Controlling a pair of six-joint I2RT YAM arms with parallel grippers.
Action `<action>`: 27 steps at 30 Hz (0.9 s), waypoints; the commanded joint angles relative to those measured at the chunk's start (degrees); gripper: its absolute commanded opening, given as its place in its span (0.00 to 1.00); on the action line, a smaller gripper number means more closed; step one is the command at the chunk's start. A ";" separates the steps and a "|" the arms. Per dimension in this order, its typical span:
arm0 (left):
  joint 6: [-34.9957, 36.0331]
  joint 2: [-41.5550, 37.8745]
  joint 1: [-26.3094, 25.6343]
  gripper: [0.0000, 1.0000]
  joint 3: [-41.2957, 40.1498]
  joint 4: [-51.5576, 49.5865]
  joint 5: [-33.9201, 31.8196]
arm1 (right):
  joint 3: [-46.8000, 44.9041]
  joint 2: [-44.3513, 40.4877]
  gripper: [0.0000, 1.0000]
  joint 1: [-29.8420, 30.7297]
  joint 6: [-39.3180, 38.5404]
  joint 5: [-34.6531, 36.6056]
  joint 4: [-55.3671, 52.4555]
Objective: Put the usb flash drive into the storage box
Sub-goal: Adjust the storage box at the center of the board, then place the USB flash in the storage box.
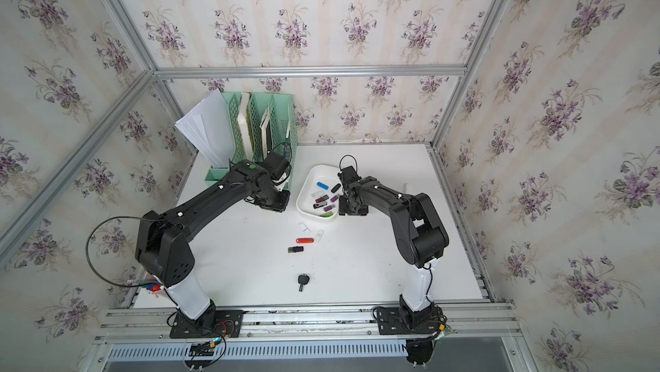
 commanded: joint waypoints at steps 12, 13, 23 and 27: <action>-0.57 7.75 -0.77 0.29 9.44 0.79 3.23 | -6.27 -8.47 0.59 0.60 4.96 0.50 1.17; -0.58 8.37 -0.94 0.29 10.19 0.94 3.42 | -6.77 -8.83 0.59 0.52 4.85 0.86 0.87; -0.45 16.40 -1.57 0.29 16.66 4.34 9.21 | -13.20 -13.93 0.59 -1.27 3.93 2.30 0.39; 0.08 19.55 -1.71 0.29 18.67 4.34 9.28 | -14.01 -14.72 0.59 -1.94 3.90 2.21 0.32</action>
